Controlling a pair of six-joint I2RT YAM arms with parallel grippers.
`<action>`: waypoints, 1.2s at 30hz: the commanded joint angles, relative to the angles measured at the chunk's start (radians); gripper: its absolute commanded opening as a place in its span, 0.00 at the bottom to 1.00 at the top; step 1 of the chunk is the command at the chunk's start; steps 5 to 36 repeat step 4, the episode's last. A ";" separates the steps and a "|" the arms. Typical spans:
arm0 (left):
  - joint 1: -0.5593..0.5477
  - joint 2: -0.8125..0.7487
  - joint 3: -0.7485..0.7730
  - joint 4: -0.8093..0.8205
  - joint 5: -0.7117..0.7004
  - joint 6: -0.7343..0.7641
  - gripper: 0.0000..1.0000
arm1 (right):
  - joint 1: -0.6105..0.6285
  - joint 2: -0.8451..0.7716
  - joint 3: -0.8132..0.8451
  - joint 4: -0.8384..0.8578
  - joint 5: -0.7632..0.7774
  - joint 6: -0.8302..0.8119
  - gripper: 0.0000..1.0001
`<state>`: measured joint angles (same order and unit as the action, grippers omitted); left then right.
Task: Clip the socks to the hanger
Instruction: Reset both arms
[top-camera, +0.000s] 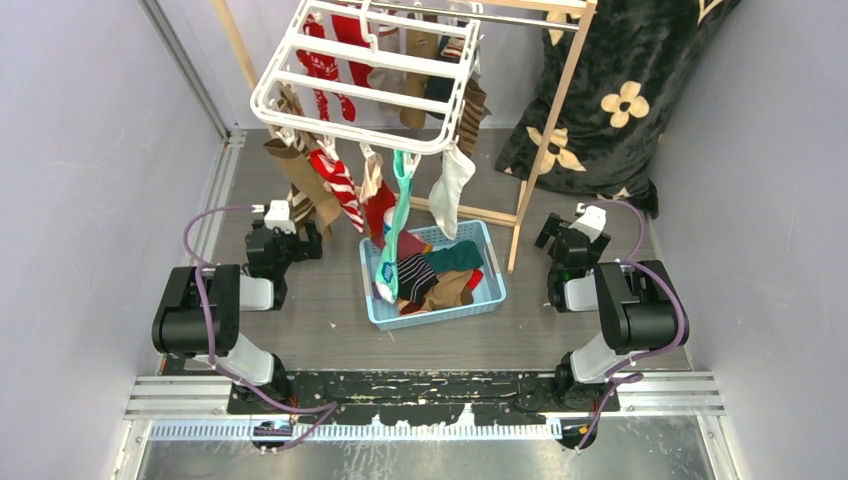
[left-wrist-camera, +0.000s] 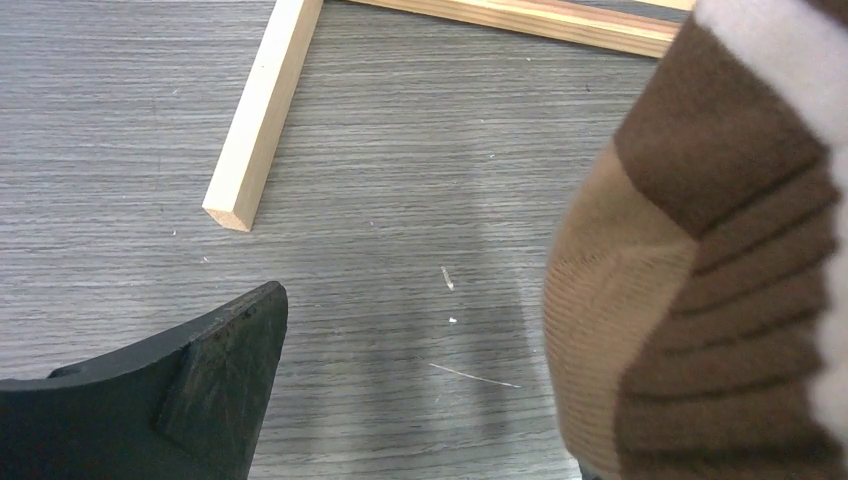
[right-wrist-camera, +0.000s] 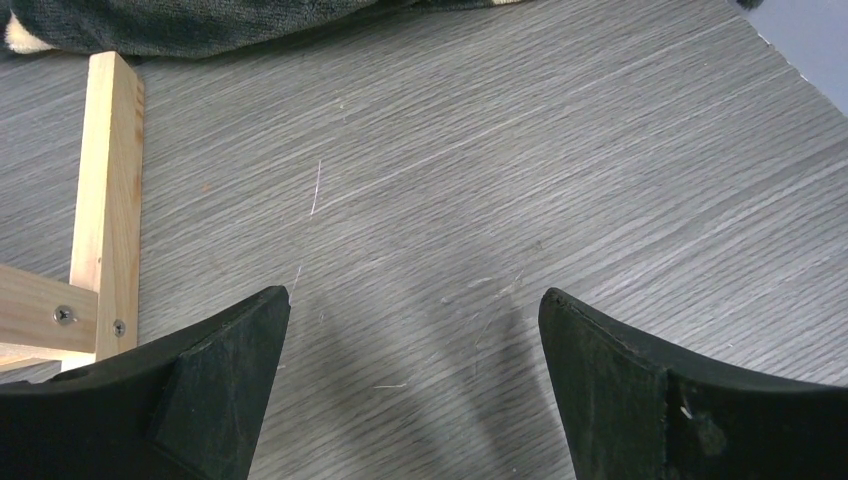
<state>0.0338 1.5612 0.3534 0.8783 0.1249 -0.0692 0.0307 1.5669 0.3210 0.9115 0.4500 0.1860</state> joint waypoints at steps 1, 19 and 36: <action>-0.002 -0.011 0.019 0.051 -0.018 0.023 1.00 | -0.003 -0.009 0.028 0.054 0.001 -0.007 1.00; -0.003 -0.011 0.019 0.051 -0.018 0.023 1.00 | -0.003 -0.013 0.024 0.054 0.001 -0.007 1.00; -0.003 -0.011 0.019 0.051 -0.018 0.023 1.00 | -0.003 -0.013 0.024 0.054 0.001 -0.007 1.00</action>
